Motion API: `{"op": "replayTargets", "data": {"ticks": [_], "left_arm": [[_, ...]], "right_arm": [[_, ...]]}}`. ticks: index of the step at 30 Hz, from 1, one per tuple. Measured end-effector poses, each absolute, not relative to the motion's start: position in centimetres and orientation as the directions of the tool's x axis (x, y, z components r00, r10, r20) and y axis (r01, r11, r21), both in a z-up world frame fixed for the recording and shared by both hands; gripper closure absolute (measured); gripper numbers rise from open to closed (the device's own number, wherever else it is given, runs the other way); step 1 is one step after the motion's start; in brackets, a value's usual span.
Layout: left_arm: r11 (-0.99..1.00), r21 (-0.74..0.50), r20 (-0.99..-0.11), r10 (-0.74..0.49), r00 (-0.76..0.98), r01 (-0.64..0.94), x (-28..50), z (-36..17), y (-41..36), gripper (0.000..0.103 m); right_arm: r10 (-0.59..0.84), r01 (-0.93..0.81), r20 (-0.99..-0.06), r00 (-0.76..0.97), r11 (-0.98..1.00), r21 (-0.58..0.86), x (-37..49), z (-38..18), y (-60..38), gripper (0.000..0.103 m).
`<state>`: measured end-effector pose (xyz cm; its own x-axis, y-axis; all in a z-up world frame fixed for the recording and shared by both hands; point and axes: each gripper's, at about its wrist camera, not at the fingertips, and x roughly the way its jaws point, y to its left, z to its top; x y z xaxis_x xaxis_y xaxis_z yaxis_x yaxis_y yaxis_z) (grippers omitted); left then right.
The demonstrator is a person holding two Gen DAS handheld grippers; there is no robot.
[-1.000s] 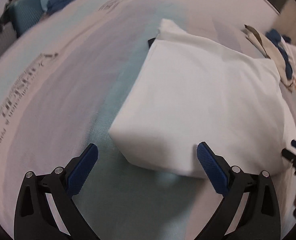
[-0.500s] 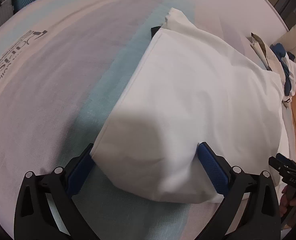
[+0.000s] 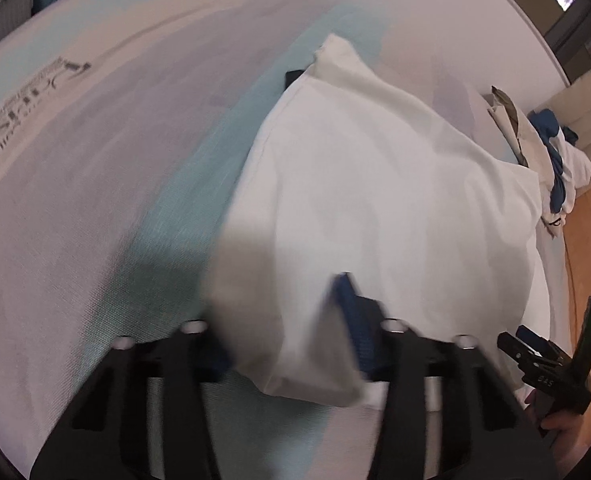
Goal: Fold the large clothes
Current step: 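Move the left tool to the bundle edge and close it on the white fabric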
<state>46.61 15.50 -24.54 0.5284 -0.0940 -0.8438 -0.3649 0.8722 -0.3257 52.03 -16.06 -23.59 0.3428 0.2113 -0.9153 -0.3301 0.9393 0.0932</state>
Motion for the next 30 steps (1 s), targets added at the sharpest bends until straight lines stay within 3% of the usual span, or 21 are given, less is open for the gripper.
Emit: {"op": "replayTargets", "data": {"ticks": [4, 10, 11, 12, 13, 14, 15, 24, 28, 30], "left_arm": [[0.871, -0.311, -0.852, -0.079, 0.518, -0.379, 47.0, -24.1, 15.2, 0.09], [0.866, -0.266, -0.873, -0.029, 0.487, -0.424, 46.3, -24.8, 15.8, 0.095], [0.861, -0.258, -0.874, -0.014, 0.485, -0.439, 45.9, -24.9, 16.0, 0.089], [0.853, -0.257, -0.877, -0.007, 0.481, -0.455, 45.6, -25.0, 16.1, 0.076], [0.846, -0.231, -0.891, 0.015, 0.454, -0.481, 45.4, -25.2, 16.2, 0.059], [0.835, -0.209, -0.905, 0.032, 0.425, -0.509, 45.2, -25.5, 16.4, 0.019], [0.821, -0.209, -0.907, 0.04, 0.419, -0.532, 44.8, -25.8, 16.6, 0.011], [0.815, -0.356, -0.869, -0.11, 0.482, -0.457, 44.8, -26.1, 15.1, 0.015], [0.821, -0.353, -0.869, -0.109, 0.483, -0.449, 46.8, -26.2, 14.0, 0.016], [0.793, -0.381, -0.86, -0.114, 0.497, -0.476, 47.1, -26.3, 14.8, 0.024]], "right_arm": [[0.214, -0.338, -0.915, 0.343, 0.937, 0.092, 52.2, -23.7, -15.9, 0.007], [0.214, -0.333, -0.913, 0.348, 0.938, 0.093, 52.0, -23.7, -15.9, 0.007], [0.213, -0.332, -0.913, 0.349, 0.939, 0.093, 52.0, -23.8, -15.9, 0.007], [0.214, -0.332, -0.912, 0.349, 0.939, 0.093, 52.0, -23.8, -16.0, 0.007], [0.213, -0.331, -0.912, 0.35, 0.939, 0.092, 52.0, -23.8, -16.0, 0.007], [0.213, -0.333, -0.912, 0.351, 0.939, 0.092, 52.0, -23.8, -16.0, 0.007], [0.214, -0.335, -0.912, 0.35, 0.938, 0.092, 52.1, -23.8, -16.2, 0.007], [0.214, -0.337, -0.909, 0.357, 0.938, 0.088, 52.0, -23.8, -16.5, 0.007], [0.219, -0.336, -0.909, 0.356, 0.937, 0.094, 52.1, -23.7, -16.5, 0.007], [0.219, -0.337, -0.91, 0.352, 0.937, 0.095, 52.2, -23.7, -16.4, 0.007]]}}
